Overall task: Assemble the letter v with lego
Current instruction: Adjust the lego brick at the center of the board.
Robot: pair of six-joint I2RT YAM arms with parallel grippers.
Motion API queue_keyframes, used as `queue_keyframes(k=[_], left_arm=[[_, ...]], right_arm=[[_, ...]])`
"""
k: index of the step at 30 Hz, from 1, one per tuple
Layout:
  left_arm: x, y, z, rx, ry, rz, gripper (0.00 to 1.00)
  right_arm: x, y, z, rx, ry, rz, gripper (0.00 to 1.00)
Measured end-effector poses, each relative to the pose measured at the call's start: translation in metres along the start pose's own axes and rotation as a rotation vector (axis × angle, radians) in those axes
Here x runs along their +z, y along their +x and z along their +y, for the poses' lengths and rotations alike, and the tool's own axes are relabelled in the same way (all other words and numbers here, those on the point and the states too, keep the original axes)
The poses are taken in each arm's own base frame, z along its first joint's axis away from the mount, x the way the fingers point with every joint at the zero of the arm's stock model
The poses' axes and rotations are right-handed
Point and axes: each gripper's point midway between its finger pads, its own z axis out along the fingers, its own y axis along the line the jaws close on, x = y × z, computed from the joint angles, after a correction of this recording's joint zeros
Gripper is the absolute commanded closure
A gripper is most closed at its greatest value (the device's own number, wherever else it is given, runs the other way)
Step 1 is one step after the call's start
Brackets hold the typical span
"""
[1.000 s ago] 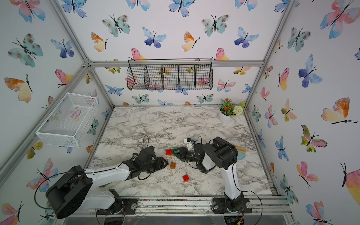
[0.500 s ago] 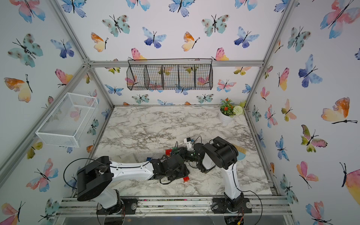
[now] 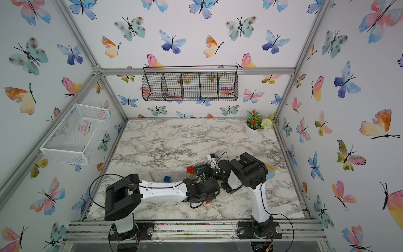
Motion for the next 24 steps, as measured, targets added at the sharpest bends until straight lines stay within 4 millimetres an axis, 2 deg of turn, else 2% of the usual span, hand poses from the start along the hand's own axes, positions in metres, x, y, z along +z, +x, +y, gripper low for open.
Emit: queue_keyframes(k=[4, 11, 14, 20, 24], left_arm=[[0.0, 0.021, 0.006, 0.04, -0.022, 0.043, 0.42], [0.0, 0.023, 0.004, 0.044, -0.032, 0.066, 0.38], [0.001, 0.021, 0.005, 0.044, -0.039, 0.07, 0.48], [0.003, 0.018, 0.009, 0.045, -0.05, 0.073, 0.59], [0.002, 0.018, 0.012, 0.058, -0.041, 0.07, 0.63]], right_arm=[[0.0, 0.001, 0.0, -0.001, -0.001, 0.002, 0.72], [0.0, 0.001, 0.0, -0.001, -0.002, 0.002, 0.72], [0.0, 0.001, 0.0, -0.001, -0.002, 0.002, 0.72], [0.0, 0.001, 0.001, -0.001, -0.003, 0.004, 0.72], [0.0, 0.001, 0.001, -0.001, -0.003, 0.005, 0.72]])
